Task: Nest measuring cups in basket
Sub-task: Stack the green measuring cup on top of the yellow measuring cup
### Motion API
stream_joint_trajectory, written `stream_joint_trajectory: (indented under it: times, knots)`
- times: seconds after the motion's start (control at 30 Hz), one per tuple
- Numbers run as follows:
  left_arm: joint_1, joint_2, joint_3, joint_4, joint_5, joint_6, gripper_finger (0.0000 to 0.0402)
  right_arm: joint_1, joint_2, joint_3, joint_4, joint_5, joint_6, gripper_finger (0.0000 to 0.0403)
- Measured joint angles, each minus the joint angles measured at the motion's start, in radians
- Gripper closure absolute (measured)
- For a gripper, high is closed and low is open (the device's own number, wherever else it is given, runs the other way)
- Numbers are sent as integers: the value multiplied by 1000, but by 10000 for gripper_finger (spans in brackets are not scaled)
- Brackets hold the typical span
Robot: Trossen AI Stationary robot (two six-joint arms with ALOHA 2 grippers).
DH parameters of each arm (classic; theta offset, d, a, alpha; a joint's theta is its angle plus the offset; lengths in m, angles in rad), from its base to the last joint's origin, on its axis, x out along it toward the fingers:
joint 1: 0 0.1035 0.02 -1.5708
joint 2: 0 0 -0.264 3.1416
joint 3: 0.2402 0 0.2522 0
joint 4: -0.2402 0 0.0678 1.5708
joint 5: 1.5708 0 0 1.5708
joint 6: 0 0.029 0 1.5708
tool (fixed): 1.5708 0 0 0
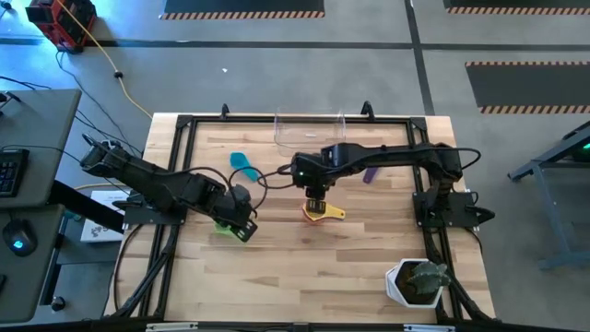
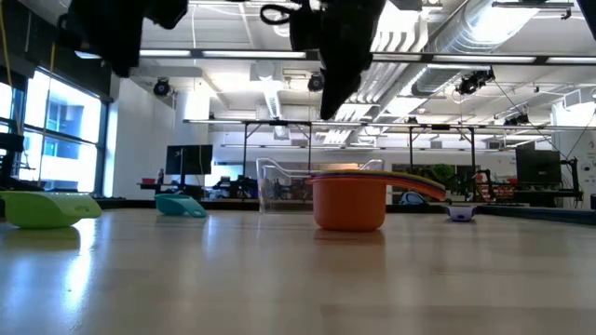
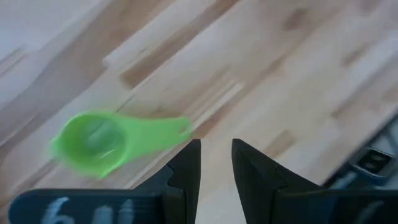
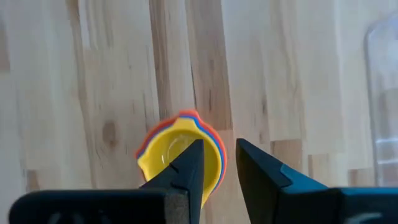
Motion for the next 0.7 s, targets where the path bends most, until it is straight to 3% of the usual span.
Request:
stream_joint_trajectory:
  times: [0.33,0.7]
  knots:
    - [-5,0,0,-264,15,-87,321,0,0,63,-42,0,0,318]
    - [-9,-1,-7,-272,0,-7,321,0,0,63,-51,0,0,318]
